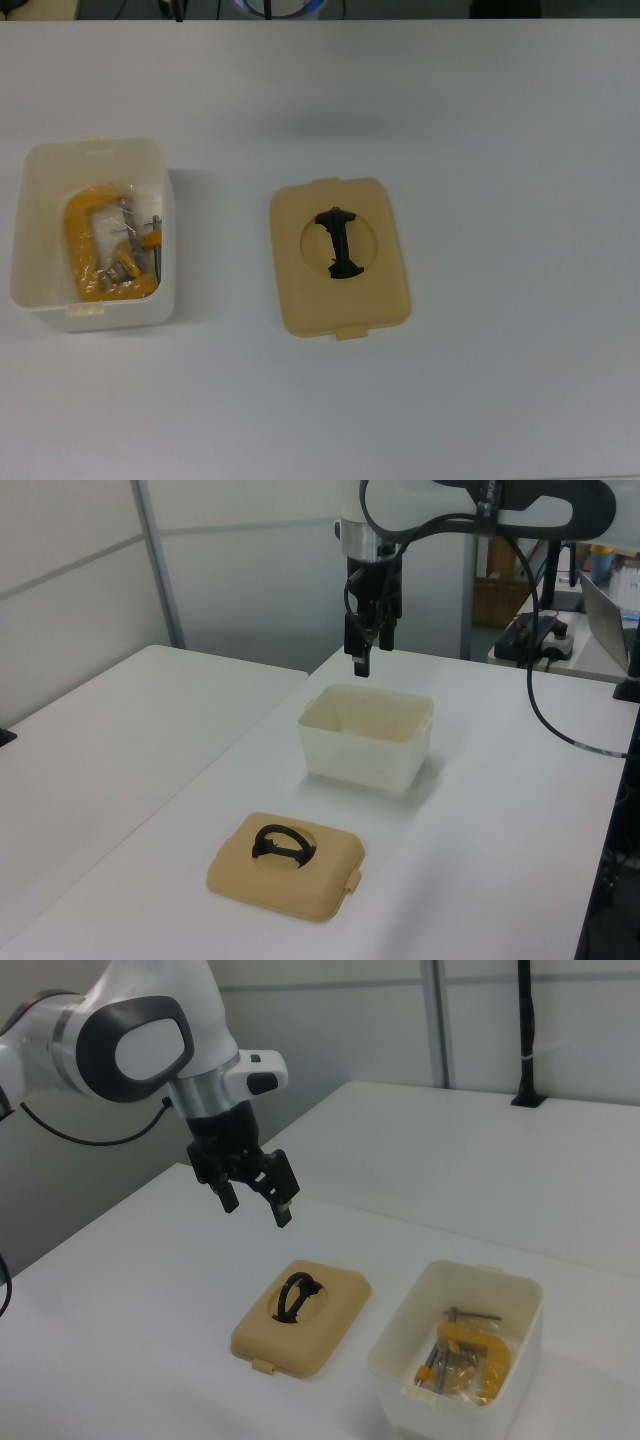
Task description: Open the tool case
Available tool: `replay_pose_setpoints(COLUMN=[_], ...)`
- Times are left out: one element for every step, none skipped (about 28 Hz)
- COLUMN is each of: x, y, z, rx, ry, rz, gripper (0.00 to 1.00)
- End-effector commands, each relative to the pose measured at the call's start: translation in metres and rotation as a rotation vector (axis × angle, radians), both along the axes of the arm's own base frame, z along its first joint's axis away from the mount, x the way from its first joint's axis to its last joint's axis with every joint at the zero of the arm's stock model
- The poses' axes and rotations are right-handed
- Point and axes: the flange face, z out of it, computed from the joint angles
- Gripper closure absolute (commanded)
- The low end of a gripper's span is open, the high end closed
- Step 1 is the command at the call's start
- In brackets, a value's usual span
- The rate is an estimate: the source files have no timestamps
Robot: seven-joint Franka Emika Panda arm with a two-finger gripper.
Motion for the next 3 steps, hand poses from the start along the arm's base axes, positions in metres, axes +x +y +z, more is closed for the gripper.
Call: replay_pose_setpoints(x=[0.003,0.003,0.0035], y=[0.0026,0.0026,0.0026], z=[0.0018,0.0018,0.0009], rx=[0.016,0.016,0.016], ry=[-0.019,-0.019,-0.017], rz=[-0.001,-0.001,-0.001], gripper=[0.0,0.0,0.0])
